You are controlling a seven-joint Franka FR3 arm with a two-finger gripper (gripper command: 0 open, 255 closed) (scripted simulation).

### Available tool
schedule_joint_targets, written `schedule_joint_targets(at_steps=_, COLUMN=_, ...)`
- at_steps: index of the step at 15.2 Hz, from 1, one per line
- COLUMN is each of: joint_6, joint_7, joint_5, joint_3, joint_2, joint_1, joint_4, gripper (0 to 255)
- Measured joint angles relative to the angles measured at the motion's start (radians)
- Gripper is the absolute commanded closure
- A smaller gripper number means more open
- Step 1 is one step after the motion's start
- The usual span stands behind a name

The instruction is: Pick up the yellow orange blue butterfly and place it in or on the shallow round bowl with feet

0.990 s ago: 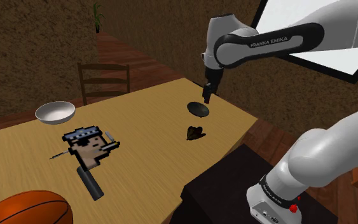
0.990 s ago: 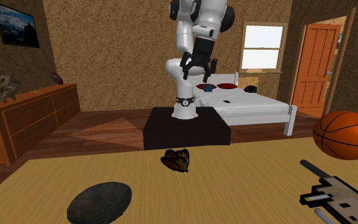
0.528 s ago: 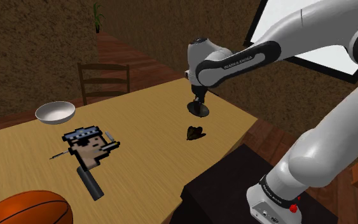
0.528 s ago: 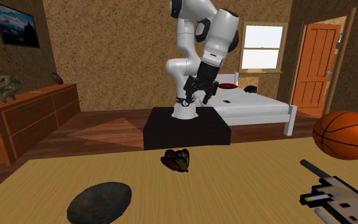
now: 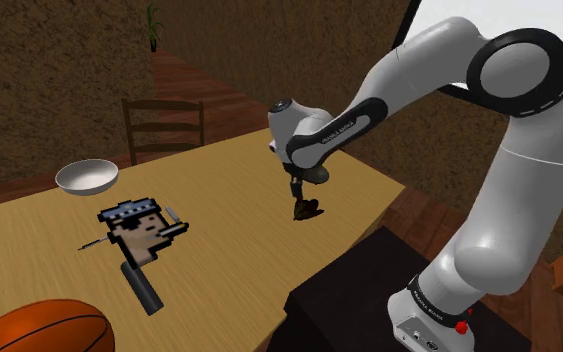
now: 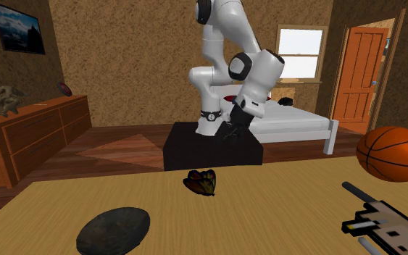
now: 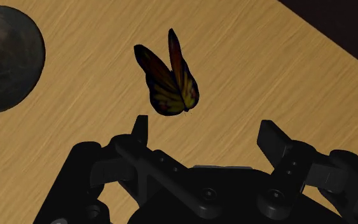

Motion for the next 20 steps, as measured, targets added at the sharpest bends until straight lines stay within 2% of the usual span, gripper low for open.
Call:
schedule_joint_targets(at_steps=10, joint_6=0.064, joint_7=-0.034, joint_5=-0.228, joint_3=-0.038, joint_2=0.369, joint_1=0.065, joint_4=0.173, gripper=0)
schedule_joint_targets(at_steps=20, joint_6=0.145, joint_7=-0.008, joint_5=-0.304, joint_3=-0.079, joint_2=0.479, joint_1=0.061, joint_4=0.191, gripper=0)
